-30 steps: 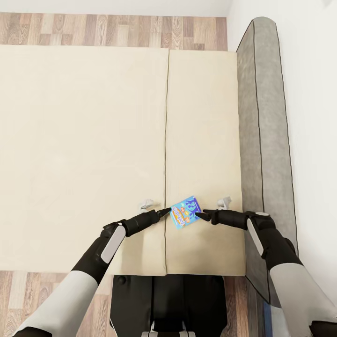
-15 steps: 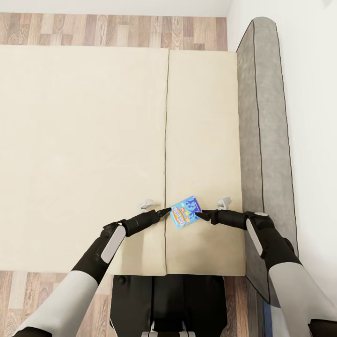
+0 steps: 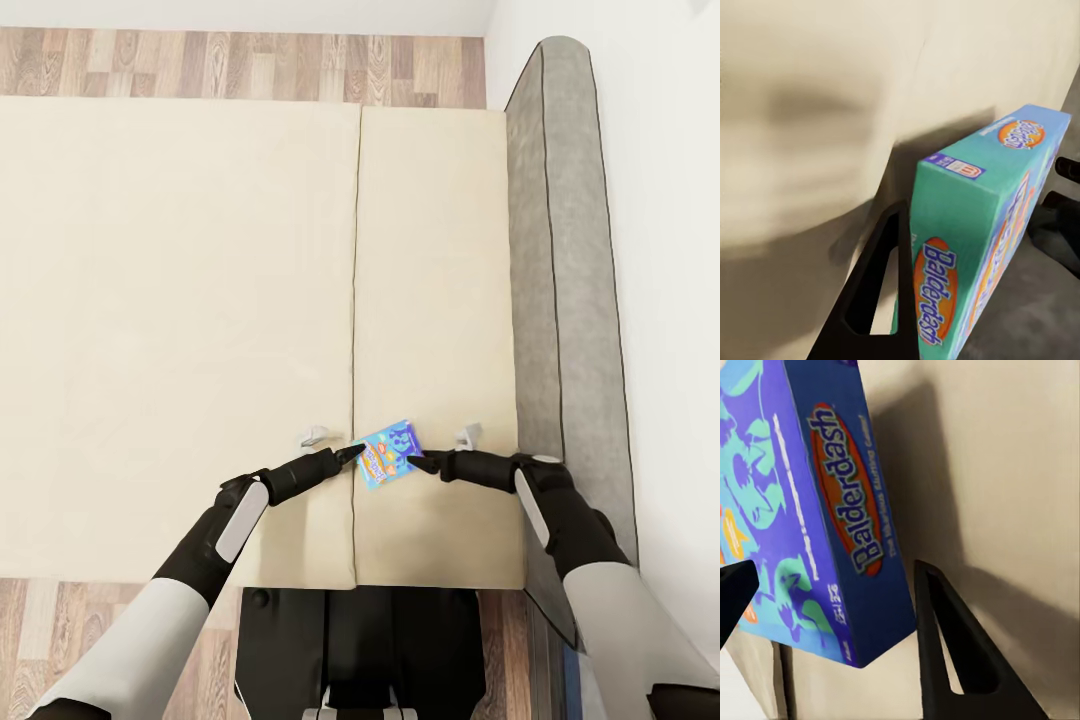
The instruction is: Put all the toys in the child's room - the three board games (two on the bed and one on the table), the two jigsaw puzzles on the table, and the tennis ball on the table - inside the toy box on the table in the child's room.
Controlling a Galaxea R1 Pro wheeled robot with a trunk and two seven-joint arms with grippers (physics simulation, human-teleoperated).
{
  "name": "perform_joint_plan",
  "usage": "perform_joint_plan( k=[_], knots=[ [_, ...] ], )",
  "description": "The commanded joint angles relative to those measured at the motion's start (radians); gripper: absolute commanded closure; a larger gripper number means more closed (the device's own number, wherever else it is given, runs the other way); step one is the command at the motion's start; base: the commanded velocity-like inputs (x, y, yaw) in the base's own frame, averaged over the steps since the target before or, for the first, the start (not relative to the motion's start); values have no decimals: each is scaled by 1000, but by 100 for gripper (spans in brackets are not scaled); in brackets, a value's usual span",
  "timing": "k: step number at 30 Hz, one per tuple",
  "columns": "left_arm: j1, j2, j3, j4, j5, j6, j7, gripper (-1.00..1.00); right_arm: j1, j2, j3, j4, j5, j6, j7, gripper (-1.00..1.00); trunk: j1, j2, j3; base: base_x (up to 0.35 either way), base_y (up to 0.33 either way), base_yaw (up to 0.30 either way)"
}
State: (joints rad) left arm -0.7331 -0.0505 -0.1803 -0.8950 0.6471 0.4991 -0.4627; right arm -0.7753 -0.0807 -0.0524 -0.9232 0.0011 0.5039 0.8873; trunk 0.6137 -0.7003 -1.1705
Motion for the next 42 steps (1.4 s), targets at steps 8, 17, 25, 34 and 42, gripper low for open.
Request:
perform_joint_plan(
  k=[8,17,25,34,42],
  knots=[
    [0,0,1,13,-15,-4,11,-100,6,16,29,0,1,-6,6,-100,1,-1,-1,0,0,0],
    [0,0,1,14,-15,-4,12,-100,10,22,59,-2,0,-11,11,-100,1,-1,-1,0,0,0],
    [0,0,1,14,-15,-4,12,-100,13,24,65,-7,-1,-11,13,-100,1,-1,-1,0,0,0],
    [0,0,1,14,-15,-4,12,-100,15,25,67,-11,-2,-11,16,-100,1,-1,-1,0,0,0],
    [0,0,1,15,-15,-4,11,-100,16,25,67,-14,-1,-14,36,-100,1,-1,-1,0,0,0]
  ],
)
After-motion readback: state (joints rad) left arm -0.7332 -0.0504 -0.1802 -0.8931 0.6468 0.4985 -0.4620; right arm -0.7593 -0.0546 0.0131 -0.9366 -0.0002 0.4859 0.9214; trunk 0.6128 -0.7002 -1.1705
